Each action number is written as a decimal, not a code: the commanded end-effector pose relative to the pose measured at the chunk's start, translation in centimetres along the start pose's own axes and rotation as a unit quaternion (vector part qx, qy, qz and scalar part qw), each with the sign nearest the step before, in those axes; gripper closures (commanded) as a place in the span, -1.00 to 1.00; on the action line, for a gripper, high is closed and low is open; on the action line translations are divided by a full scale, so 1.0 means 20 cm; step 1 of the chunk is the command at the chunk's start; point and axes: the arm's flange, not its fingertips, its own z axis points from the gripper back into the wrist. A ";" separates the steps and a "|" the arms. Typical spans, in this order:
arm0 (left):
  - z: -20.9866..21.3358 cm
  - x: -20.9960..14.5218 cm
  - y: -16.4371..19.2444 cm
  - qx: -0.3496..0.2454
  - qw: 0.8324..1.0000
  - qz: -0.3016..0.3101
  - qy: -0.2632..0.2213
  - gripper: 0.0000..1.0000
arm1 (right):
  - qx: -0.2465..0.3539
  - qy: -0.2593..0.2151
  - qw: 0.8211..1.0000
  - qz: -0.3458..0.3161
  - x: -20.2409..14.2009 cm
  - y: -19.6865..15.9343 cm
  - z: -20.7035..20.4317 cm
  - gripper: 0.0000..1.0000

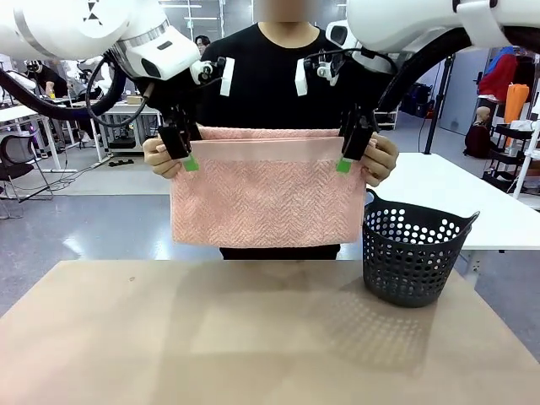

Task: Fold the towel.
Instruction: Release the end of the 100 cm Hotel Towel you were holding, then pick up the 100 cm Hotel Towel and place it on the left side of the table.

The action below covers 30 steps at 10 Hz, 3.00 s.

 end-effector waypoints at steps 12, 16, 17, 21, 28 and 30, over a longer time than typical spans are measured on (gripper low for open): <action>0.79 -0.51 -0.42 0.016 0.880 0.459 0.122 -1.00 | -0.086 0.002 0.892 -0.444 -0.62 0.21 0.70 -1.00; 0.85 -0.51 -0.37 -0.013 0.887 0.448 0.112 -1.00 | -0.085 -0.002 0.894 -0.440 -0.65 0.19 0.79 -1.00; 0.85 -0.51 -0.37 -0.013 0.887 0.448 0.112 -1.00 | -0.085 -0.002 0.894 -0.440 -0.65 0.19 0.79 -1.00; 0.85 -0.51 -0.37 -0.013 0.887 0.448 0.112 -1.00 | -0.085 -0.002 0.894 -0.440 -0.65 0.19 0.79 -1.00; 0.85 -0.51 -0.37 -0.013 0.887 0.448 0.112 -1.00 | -0.085 -0.002 0.894 -0.440 -0.65 0.19 0.79 -1.00; 0.85 -0.51 -0.37 -0.013 0.887 0.448 0.112 -1.00 | -0.085 -0.002 0.894 -0.440 -0.65 0.19 0.79 -1.00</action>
